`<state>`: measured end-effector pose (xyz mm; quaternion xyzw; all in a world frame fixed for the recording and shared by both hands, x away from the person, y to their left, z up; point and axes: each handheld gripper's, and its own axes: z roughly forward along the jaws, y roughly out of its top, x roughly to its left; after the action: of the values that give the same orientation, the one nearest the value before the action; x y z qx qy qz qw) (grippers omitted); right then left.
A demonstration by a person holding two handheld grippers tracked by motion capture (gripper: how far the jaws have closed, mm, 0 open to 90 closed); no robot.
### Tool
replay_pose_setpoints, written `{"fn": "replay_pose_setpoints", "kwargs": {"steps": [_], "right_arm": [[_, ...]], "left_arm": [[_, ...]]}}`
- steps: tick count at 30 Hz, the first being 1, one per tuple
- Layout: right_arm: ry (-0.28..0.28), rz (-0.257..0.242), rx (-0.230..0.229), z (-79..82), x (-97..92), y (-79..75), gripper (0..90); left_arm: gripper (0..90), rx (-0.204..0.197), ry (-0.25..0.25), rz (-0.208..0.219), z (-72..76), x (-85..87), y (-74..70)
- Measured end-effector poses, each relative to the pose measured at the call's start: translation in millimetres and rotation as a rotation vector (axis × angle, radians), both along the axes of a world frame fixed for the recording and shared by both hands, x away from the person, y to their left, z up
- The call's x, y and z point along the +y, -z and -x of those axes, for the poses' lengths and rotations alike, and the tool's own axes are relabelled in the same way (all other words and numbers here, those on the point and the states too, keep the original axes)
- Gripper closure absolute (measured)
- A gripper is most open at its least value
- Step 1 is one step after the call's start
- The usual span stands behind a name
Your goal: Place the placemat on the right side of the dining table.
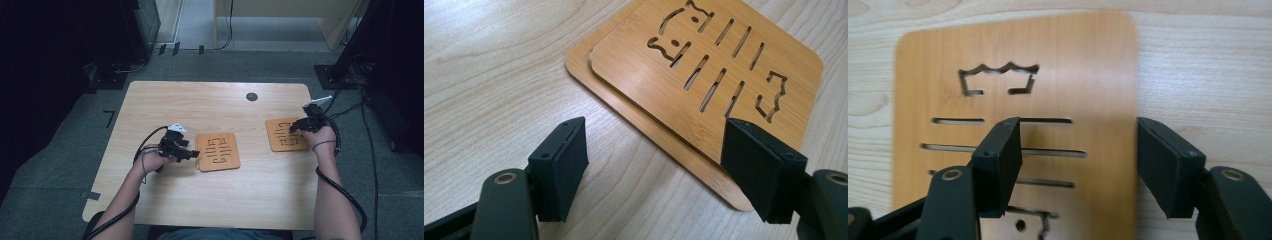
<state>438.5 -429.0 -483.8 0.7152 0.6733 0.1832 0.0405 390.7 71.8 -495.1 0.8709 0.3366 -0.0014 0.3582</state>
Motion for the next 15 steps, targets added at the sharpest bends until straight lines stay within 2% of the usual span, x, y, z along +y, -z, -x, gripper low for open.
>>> {"fn": "replay_pose_setpoints", "kwargs": {"steps": [1,15], "right_arm": [[-0.008,0.012,-0.003,0.1,0.1,0.2,37.4],[-0.02,0.004,-0.022,2.5,1.4,0.4,34.8]], "left_arm": [[25.8,0.0,0.0,0.0,-0.1,-0.1,0.0],[25.8,0.006,-0.005,-0.001,-0.8,0.0,0.8]]}}
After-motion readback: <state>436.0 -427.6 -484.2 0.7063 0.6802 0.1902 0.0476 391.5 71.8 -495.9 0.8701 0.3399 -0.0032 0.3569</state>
